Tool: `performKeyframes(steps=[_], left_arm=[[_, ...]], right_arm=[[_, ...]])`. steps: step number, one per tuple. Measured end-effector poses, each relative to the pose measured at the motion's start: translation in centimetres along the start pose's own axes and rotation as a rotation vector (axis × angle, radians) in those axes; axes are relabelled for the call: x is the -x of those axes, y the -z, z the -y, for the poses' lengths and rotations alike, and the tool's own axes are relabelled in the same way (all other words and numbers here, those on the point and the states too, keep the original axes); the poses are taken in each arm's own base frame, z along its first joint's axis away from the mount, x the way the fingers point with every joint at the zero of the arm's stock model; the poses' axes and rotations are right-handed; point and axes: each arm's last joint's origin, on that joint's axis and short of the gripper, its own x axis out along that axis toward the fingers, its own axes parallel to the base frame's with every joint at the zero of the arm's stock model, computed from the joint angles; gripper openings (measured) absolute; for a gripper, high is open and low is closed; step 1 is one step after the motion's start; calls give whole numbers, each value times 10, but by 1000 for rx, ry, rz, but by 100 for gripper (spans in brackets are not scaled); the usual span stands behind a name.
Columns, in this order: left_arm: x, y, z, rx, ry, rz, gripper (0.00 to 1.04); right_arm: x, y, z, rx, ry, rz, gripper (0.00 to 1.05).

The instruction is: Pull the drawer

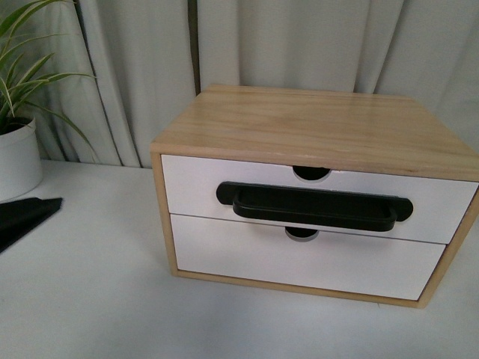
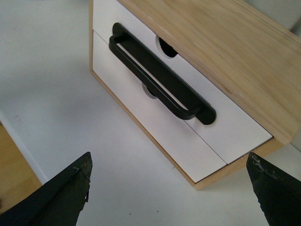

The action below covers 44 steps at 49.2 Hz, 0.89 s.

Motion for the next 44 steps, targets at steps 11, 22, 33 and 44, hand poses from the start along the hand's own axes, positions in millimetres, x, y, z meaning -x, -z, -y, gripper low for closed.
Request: performKeyframes(steps=[11, 22, 33, 44], left_arm=[[-29, -18, -3, -114, 204, 35, 99], [-57, -24, 1, -196, 361, 14, 99], [-87, -26, 6, -286, 439, -28, 99], [-111, -30, 9, -340, 492, -60, 99]], right_arm=[[-17, -6, 10, 114, -78, -44, 96], [-27, -11, 18, 182, -127, -66, 96], [-39, -12, 20, 229, -149, -84, 96], [-51, -12, 15, 259, -176, -91, 96]])
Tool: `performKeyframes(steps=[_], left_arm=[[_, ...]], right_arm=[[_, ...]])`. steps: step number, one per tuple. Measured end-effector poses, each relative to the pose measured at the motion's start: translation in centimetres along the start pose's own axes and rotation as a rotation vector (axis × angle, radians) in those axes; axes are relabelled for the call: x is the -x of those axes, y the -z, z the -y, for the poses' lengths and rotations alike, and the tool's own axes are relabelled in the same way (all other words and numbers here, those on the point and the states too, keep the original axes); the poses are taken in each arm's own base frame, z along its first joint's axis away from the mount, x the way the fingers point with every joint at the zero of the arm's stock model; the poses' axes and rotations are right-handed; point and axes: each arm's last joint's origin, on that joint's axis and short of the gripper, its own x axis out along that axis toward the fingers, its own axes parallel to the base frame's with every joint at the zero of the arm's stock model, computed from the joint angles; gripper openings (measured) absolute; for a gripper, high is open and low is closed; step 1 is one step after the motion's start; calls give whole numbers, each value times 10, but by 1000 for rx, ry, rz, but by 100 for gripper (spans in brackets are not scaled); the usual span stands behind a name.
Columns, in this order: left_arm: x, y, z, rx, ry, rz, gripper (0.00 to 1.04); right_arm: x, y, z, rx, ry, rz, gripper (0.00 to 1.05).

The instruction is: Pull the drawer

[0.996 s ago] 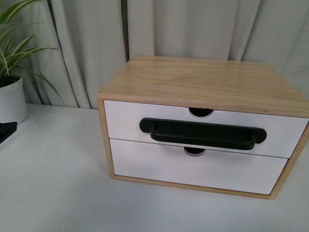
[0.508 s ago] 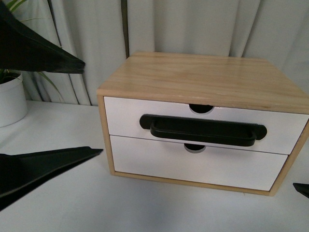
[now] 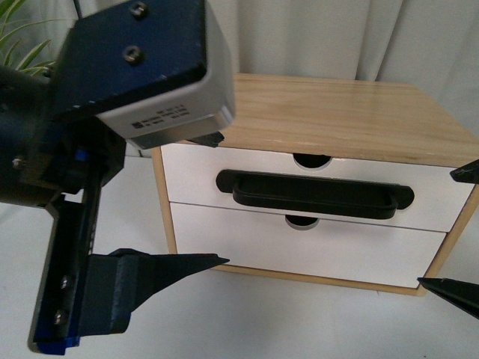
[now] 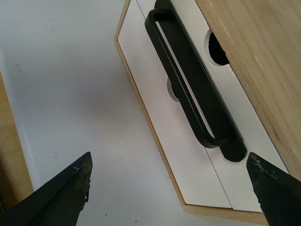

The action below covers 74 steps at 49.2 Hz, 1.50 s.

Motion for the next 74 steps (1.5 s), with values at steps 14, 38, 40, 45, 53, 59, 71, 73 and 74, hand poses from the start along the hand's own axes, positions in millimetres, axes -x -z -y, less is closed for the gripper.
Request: performKeyframes(steps=[14, 38, 40, 45, 53, 59, 71, 73, 74], left_arm=[[-27, 3, -9, -27, 55, -60, 99], [-53, 9, -19, -32, 92, -114, 99], [-55, 8, -20, -34, 91, -114, 99], [-58, 8, -22, -35, 94, -119, 99], [-64, 10, -22, -33, 102, -136, 99], [-69, 14, -19, -34, 119, -154, 99], [-80, 20, -21, -35, 118, -167, 99], [-81, 21, -22, -36, 113, -167, 99], [-81, 21, -23, -36, 111, -167, 99]], right_arm=[[-19, -10, 3, 66, -42, -13, 96], [-40, -9, 6, 98, -98, -67, 96], [-41, -9, 7, 97, -100, -69, 96], [-43, -8, 9, 100, -103, -73, 96], [-48, -6, 12, 98, -112, -87, 96], [-54, -4, 16, 91, -116, -99, 96], [-62, -2, 18, 88, -120, -109, 96], [-64, -2, 18, 88, -120, -110, 96], [-64, -2, 18, 88, -119, -109, 96]])
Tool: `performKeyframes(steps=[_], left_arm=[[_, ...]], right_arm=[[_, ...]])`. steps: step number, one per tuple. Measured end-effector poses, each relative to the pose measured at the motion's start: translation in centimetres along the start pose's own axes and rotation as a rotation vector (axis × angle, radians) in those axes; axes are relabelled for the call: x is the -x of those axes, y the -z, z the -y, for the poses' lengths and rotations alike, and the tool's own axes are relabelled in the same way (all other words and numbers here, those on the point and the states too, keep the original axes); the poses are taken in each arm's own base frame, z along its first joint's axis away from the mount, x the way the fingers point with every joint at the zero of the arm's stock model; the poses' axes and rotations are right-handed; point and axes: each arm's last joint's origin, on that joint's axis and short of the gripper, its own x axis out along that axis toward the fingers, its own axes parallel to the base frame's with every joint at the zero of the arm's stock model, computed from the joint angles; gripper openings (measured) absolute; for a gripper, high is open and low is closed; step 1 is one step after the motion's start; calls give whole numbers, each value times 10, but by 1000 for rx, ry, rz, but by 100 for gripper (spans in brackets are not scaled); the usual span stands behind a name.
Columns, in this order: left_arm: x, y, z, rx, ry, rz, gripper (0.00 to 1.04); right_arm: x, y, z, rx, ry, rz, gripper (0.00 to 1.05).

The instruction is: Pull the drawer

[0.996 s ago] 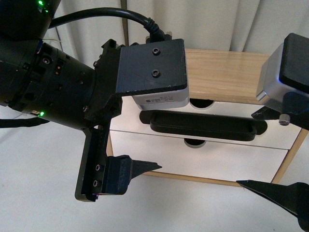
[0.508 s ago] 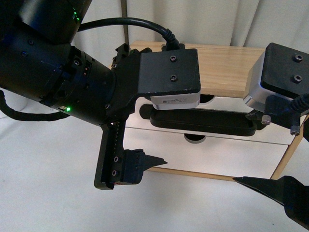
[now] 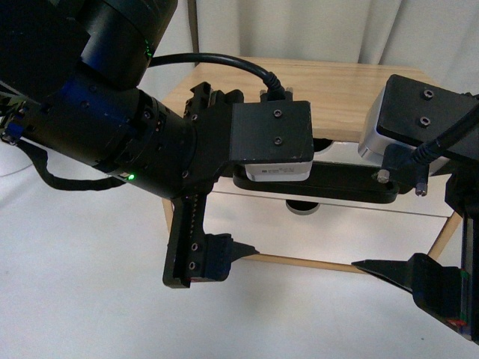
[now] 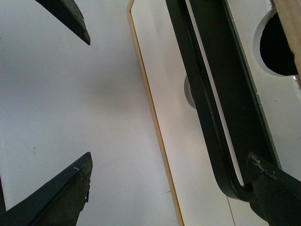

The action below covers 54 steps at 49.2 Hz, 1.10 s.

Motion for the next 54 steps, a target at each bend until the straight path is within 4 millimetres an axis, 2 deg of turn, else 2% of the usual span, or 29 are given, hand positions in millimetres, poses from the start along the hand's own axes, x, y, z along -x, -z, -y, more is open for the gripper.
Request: performKeyframes(steps=[41, 54], left_arm=[[-10, 7, -2, -47, 7, -42, 99], [-10, 7, -2, -60, 13, -51, 99]], right_arm=[[-18, -3, 10, -34, 13, 1, 96], [-24, -2, 7, -33, 0, -10, 96]])
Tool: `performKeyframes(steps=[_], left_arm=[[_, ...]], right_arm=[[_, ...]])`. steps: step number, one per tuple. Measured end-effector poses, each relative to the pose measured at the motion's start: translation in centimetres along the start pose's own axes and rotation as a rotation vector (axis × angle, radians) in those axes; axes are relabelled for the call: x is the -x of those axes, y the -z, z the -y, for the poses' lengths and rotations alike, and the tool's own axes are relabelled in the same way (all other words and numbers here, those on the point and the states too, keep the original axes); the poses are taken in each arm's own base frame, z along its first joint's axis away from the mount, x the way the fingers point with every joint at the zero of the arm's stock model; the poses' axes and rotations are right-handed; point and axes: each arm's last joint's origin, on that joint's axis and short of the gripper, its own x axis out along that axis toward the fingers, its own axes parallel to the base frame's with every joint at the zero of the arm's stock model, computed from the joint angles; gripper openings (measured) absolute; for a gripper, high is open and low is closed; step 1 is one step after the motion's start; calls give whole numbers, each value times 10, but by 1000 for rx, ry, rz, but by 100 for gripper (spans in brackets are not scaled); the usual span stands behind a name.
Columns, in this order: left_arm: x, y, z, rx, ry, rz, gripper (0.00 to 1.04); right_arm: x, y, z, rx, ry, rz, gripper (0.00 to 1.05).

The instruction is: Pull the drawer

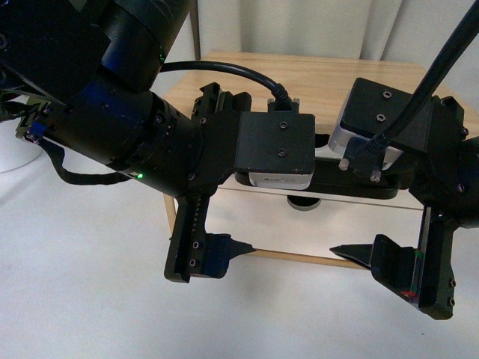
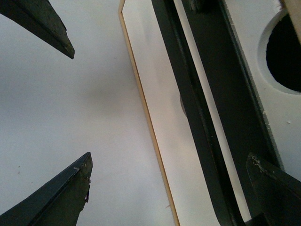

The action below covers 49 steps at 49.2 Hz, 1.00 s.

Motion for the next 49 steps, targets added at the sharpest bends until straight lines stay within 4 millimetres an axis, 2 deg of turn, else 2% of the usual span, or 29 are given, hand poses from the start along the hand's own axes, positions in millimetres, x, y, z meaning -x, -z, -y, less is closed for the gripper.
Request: performKeyframes(steps=[26, 49], left_arm=[[0, -1, 0, -11, 18, -8, 99], [3, -8, 6, -10, 79, -16, 99]], right_arm=[[-4, 5, -6, 31, -57, -31, 96], [1, 6, -9, 77, -110, -34, 96]])
